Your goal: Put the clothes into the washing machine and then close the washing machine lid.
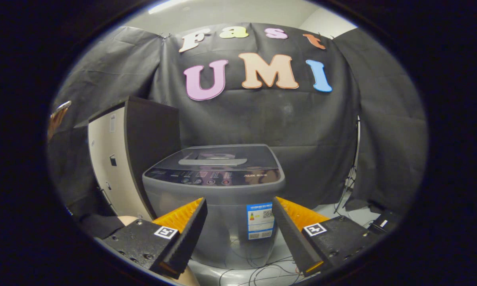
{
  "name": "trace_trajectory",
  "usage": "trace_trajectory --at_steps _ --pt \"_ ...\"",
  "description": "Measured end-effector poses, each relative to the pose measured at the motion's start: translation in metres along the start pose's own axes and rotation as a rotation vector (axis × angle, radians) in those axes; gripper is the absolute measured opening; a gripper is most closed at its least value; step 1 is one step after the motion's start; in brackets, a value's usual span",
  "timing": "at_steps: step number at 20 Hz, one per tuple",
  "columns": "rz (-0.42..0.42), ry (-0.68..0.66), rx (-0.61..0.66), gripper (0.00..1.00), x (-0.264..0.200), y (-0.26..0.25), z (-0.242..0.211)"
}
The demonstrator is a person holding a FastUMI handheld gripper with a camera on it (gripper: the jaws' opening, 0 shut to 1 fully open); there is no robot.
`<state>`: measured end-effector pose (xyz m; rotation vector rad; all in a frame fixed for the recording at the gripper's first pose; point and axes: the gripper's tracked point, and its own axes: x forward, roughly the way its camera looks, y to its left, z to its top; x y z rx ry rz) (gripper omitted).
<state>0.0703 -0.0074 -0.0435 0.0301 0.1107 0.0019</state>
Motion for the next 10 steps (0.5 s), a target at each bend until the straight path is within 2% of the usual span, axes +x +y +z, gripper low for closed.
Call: trace_trajectory --at_steps 5,10 --pt "0.029 0.041 0.012 0.99 -0.005 0.007 -0.009" --pt "0.017 0.01 0.018 0.99 -0.018 0.004 -0.001"
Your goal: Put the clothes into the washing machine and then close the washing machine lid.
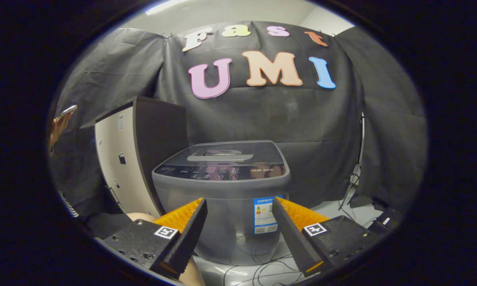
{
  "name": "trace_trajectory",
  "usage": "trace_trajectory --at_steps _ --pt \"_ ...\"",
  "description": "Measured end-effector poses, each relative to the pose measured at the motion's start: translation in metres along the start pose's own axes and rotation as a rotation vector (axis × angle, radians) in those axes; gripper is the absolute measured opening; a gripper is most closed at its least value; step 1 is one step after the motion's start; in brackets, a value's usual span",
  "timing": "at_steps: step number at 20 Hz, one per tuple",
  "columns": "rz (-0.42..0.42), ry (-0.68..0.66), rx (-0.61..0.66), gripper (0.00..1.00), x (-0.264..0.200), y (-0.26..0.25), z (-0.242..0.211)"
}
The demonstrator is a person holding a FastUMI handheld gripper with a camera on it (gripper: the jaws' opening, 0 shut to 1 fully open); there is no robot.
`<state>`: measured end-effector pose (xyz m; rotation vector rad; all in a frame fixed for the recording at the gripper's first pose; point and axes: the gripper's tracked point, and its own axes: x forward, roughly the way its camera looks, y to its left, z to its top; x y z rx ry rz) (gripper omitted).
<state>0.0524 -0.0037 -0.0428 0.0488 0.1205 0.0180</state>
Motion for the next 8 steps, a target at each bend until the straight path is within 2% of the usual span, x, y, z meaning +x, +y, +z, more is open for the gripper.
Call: trace_trajectory --at_steps 8 --pt "-0.011 -0.06 -0.045 0.99 -0.018 0.002 0.012"
